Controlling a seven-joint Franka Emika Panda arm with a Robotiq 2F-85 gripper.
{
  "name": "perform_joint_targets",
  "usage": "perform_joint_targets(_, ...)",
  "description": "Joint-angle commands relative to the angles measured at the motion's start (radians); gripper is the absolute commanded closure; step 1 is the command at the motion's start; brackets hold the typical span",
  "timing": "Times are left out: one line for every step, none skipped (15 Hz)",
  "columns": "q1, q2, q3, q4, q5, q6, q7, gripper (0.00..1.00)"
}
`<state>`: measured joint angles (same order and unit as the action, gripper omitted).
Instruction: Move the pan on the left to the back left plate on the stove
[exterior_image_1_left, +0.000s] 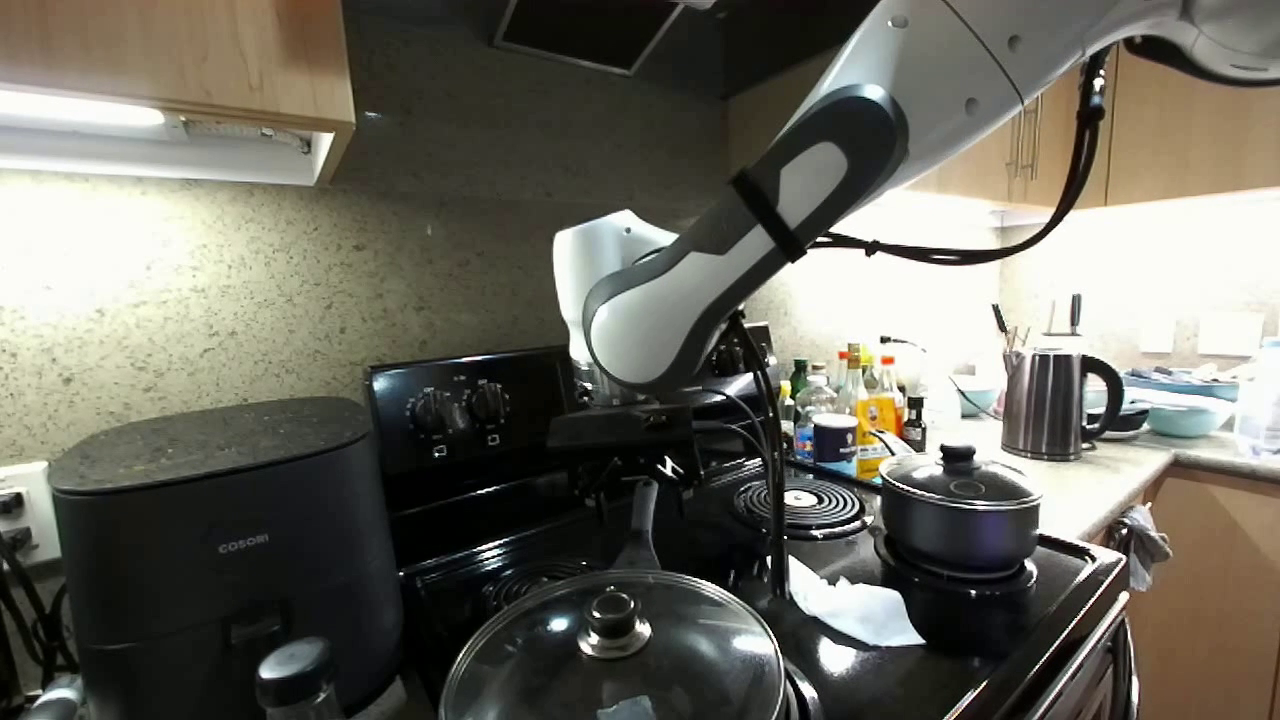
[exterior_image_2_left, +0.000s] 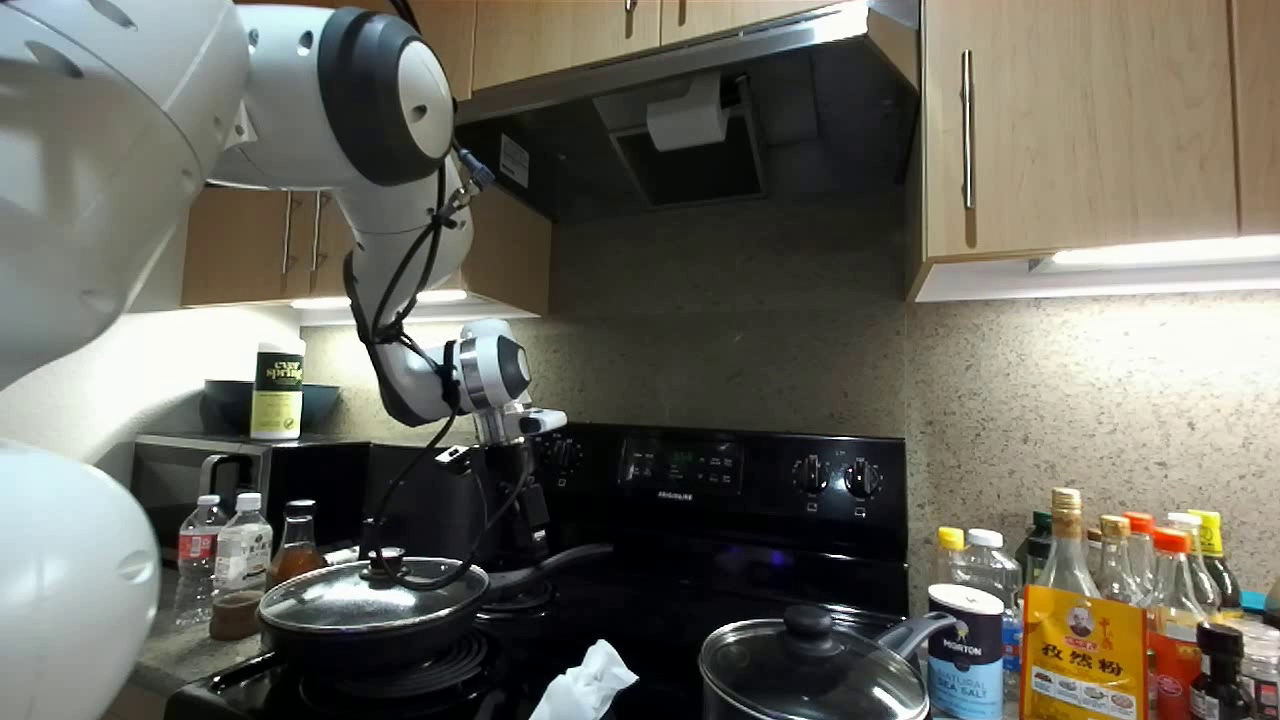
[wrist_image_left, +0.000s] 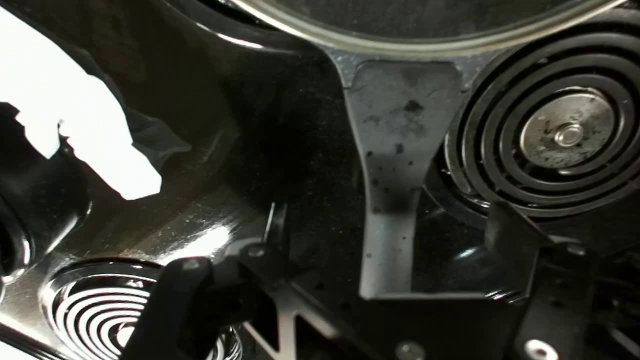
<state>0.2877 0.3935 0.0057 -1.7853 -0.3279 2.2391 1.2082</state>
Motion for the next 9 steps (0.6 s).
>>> perform_joint_targets(0.003, -0.013, -0.021, -0.018, -0.02, -0.046, 0.04, 0.0)
perform_joint_targets(-0.006, -0.002, -0.015, -0.016, -0.004, -0.042, 0.016, 0.0)
perform_joint_targets(-0.008, 0.005, -0.015, -0.014, -0.002, -0.037, 0.009, 0.0)
perform_joint_targets(-0.011, 0.019, -0.011, -0.008, 0.002, -0.03, -0.001, 0.0)
perform_joint_targets(-0.011, 0.029, -0.009, -0.003, 0.005, -0.026, -0.007, 0.0)
perform_joint_targets(-0.011, 0.043, -0.007, 0.003, 0.005, -0.022, -0.015, 0.0)
perform_joint_targets(-0.01, 0.055, -0.008, 0.008, 0.003, -0.022, -0.015, 0.0)
perform_joint_targets(-0.01, 0.068, -0.009, 0.013, 0.005, -0.025, -0.015, 0.0)
perform_joint_targets(-0.009, 0.077, -0.011, 0.017, 0.005, -0.023, -0.014, 0.0)
